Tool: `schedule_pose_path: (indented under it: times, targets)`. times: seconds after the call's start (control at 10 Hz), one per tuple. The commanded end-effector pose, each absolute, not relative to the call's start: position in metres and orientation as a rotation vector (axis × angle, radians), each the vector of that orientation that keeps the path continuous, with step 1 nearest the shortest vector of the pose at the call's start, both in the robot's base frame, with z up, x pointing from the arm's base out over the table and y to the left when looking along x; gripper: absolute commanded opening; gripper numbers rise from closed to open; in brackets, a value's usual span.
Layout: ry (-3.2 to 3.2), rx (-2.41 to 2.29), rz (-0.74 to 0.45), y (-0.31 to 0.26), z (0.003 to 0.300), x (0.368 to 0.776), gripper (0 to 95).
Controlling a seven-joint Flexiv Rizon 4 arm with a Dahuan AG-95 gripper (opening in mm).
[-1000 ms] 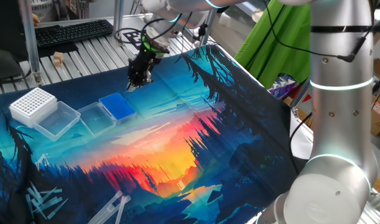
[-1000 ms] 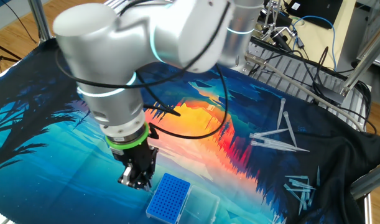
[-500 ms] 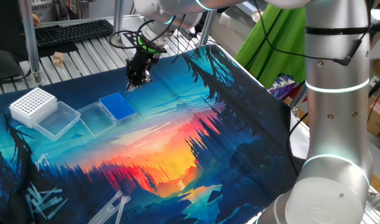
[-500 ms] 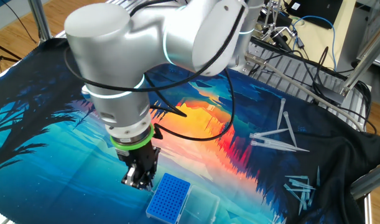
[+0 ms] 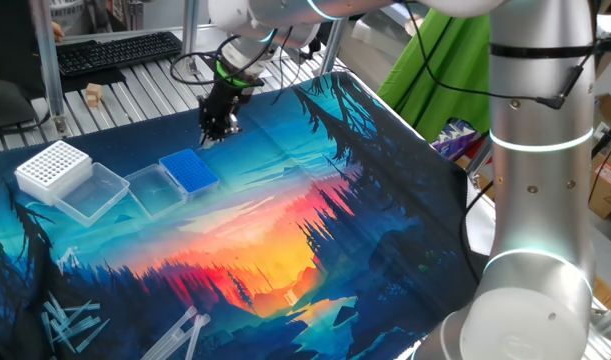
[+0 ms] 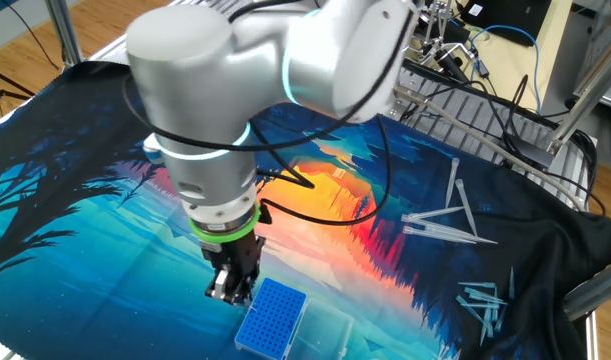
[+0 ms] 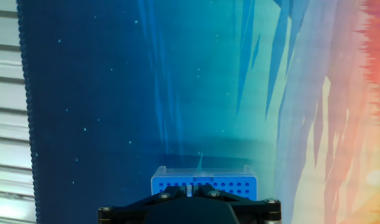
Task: Insert a small pipette tip into the holder for small pipette tips
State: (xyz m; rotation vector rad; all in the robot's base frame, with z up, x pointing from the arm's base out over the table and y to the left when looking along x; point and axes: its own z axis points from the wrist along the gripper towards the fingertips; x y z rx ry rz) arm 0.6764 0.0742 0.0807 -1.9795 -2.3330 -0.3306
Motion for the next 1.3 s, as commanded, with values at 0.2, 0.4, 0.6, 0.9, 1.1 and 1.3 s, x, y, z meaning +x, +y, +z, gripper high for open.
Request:
schedule_pose_path:
  times: [0.2, 0.4, 0.6, 0.9, 1.1, 1.3]
  targets:
    - [-2.435, -1.955, -0.269, 0.0775, 0.0779, 0.6763, 0.0]
    - [-2.498, -1.937, -0.233, 0.0784, 0.0761, 0.6769, 0.0]
    - [-2.551, -1.921, -0.232, 0.0785, 0.0758, 0.677, 0.0]
    - [-2.652, -1.906, -0.18, 0.0806, 0.0772, 0.6756, 0.0]
    - [-2.694, -1.903, -0.161, 0.0831, 0.0789, 0.6738, 0.0]
    - [-2.721, -1.899, -0.139, 0.0835, 0.079, 0.6736, 0.0]
